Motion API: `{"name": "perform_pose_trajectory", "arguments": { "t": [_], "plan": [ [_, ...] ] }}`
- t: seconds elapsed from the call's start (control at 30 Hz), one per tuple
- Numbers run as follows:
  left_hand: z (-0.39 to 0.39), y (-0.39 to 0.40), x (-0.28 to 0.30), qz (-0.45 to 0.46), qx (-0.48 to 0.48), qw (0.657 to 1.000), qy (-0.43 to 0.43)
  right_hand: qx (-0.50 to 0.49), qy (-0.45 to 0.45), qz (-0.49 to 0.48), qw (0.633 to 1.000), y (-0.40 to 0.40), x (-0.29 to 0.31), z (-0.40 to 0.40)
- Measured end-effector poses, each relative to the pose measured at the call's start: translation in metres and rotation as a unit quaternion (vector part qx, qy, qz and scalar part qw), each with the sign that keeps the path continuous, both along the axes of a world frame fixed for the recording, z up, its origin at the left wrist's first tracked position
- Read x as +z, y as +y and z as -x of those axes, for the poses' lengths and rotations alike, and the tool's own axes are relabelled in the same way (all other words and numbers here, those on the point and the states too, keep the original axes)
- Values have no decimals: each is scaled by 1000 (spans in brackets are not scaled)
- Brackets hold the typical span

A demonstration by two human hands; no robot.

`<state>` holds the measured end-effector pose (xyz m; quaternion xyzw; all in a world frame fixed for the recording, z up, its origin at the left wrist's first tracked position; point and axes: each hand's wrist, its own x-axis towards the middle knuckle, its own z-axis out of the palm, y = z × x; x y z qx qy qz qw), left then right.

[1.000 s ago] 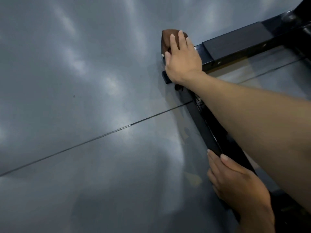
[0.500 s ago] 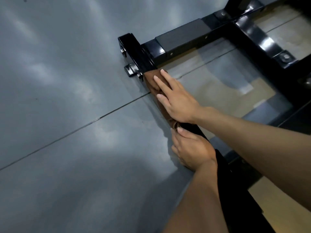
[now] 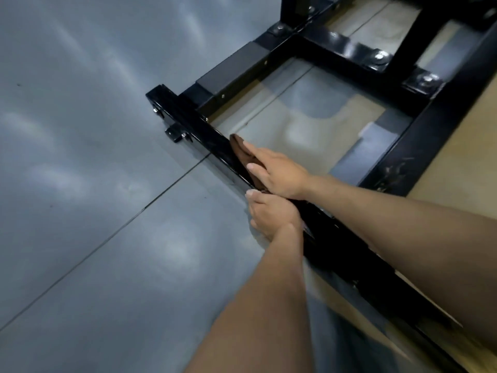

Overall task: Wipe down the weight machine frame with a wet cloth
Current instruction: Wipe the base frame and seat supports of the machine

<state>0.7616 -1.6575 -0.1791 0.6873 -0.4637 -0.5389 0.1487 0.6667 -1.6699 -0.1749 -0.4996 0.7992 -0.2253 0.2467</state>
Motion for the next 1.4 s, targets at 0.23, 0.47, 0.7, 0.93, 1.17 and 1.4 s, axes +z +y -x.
{"name": "perform_pose_trajectory", "arguments": {
  "t": [0.23, 0.47, 0.7, 0.93, 1.17, 1.4],
  "plan": [
    [-33, -44, 39, -71, 58, 992, 92, 17, 102, -62, 993, 52, 5, -20],
    [-30, -36, 75, -15, -25, 993, 113, 98, 183, -106, 972, 135, 26, -33],
    [-28, 6, 88, 29, -78, 995, 52, 111, 280, -128, 945, 185, 31, -54],
    [-21, 10, 155, 134, -243, 960, 34, -141, 13, -4, 990, 174, 102, -39],
    [-1, 13, 235, 149, -456, 876, -45, -340, -320, 183, 865, 185, 200, -1],
    [6, 41, 237, 46, -424, 896, 124, -339, -446, 251, 789, 219, 194, 2]
  ]
}}
